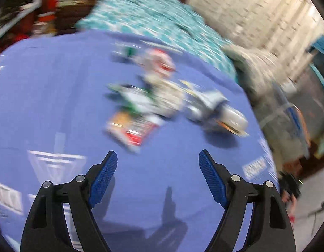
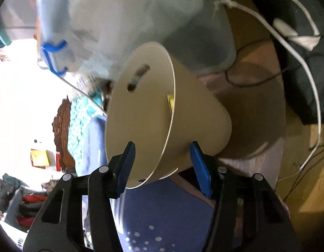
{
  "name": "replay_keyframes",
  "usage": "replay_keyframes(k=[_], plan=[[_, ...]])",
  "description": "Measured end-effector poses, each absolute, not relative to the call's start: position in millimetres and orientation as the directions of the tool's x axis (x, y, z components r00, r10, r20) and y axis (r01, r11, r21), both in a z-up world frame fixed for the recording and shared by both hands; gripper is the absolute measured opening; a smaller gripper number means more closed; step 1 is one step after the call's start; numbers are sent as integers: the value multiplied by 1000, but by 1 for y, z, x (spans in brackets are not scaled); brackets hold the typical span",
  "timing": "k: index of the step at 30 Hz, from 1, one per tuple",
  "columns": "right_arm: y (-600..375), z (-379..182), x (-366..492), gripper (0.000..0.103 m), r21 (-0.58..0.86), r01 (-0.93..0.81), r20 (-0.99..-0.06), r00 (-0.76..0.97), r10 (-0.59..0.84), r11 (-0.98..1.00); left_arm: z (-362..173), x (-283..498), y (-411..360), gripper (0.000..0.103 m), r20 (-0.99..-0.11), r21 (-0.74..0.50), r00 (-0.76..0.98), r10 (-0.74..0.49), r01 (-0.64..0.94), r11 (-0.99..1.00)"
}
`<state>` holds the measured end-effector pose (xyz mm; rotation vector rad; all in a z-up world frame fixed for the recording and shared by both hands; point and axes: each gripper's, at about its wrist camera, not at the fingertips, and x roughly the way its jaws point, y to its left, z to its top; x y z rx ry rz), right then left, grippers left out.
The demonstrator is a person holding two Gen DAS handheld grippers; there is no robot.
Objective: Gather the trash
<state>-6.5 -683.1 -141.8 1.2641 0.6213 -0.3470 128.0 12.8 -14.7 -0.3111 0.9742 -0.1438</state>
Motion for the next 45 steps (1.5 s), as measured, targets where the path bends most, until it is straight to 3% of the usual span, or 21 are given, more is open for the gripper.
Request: replay_keyframes(k=[5, 9, 15, 22, 26, 31, 33, 35, 40, 45], plan=[[-661, -105, -53, 58, 759, 581, -578, 809, -106, 295, -22, 138, 28, 76, -807, -140, 582, -94, -35, 989], [-624, -71, -60, 58, 758, 522, -521, 845, -119, 392, -45, 158, 23, 78, -831, -87, 551, -81, 16, 996], [-523, -20, 8, 58, 758, 266, -428, 892, 146, 596, -70, 181, 6, 78, -840, -35, 540, -52, 41, 999], [-355, -13, 100, 58, 700, -2, -483, 735, 476, 714, -68, 170, -2, 79, -797, 50, 604, 22, 31, 998], [-271, -26, 129, 58, 660, -87, -542, 633, 553, 746, -68, 167, -6, 79, -788, 76, 614, 43, 28, 997], [-207, -54, 144, 59, 565, -102, -650, 556, 518, 819, -66, 165, -8, 79, -783, 80, 620, 38, 40, 996], [-201, -66, 147, 63, 528, -86, -687, 542, 484, 845, -66, 164, -9, 80, -783, 81, 621, 35, 46, 996], [-201, -75, 148, 77, 498, -70, -709, 541, 452, 864, -66, 164, -9, 80, -783, 78, 622, 31, 49, 996], [-200, -72, 138, 95, 457, -37, -709, 589, 388, 889, -65, 165, -5, 85, -782, 51, 624, 11, 46, 998], [-193, -69, 133, 100, 418, -53, -712, 600, 364, 907, -64, 165, -5, 87, -776, 47, 630, 7, 47, 998]])
